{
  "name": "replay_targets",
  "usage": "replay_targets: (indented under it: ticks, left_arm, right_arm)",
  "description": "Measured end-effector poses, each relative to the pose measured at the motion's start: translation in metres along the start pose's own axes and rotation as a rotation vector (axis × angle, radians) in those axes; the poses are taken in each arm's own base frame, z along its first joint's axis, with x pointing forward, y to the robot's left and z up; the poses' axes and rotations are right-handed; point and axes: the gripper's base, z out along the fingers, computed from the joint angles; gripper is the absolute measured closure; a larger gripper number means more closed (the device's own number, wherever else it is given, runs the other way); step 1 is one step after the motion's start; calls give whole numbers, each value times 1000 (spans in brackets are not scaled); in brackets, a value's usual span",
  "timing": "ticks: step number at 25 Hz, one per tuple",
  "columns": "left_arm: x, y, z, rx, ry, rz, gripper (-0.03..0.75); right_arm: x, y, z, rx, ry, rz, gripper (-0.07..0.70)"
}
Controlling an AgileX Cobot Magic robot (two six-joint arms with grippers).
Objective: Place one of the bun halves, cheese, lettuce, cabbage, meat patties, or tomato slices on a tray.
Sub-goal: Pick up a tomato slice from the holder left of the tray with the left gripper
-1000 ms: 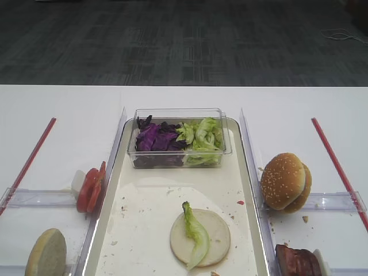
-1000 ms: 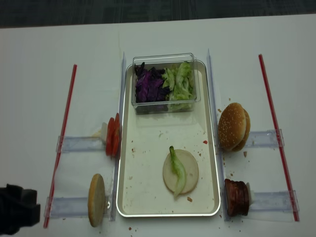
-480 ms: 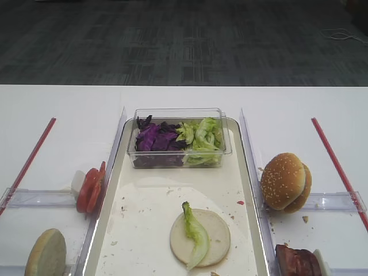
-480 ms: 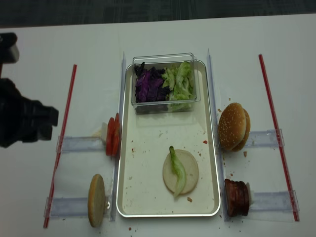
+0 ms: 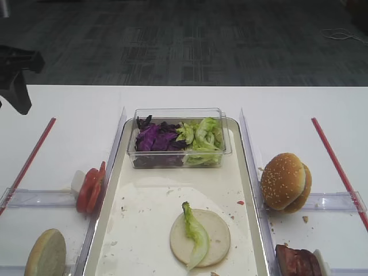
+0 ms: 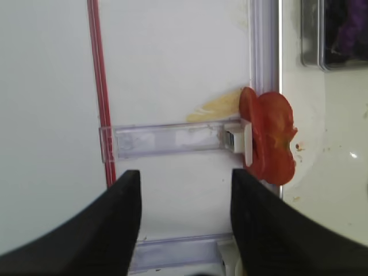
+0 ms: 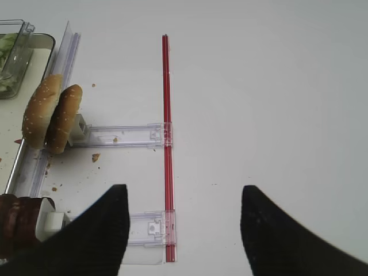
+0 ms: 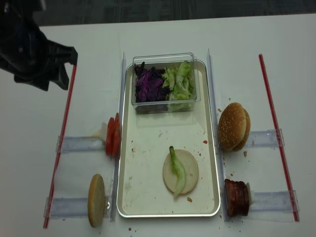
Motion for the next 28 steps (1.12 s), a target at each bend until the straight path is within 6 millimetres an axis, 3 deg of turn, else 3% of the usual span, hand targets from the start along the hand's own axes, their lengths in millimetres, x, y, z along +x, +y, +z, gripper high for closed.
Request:
replay_targets:
  ticks: [5,14,28]
  left_arm:
    - [-21,-1,20,-3,35,13,354]
    - [-26,-4,27,7,51,10,354]
    - [-9,-89,45,42,117,90,354]
  right_arm:
    - [0,0,0,0,0,0,165]
    - [0,0,0,0,0,0,165]
    - [0,0,0,0,0,0,165]
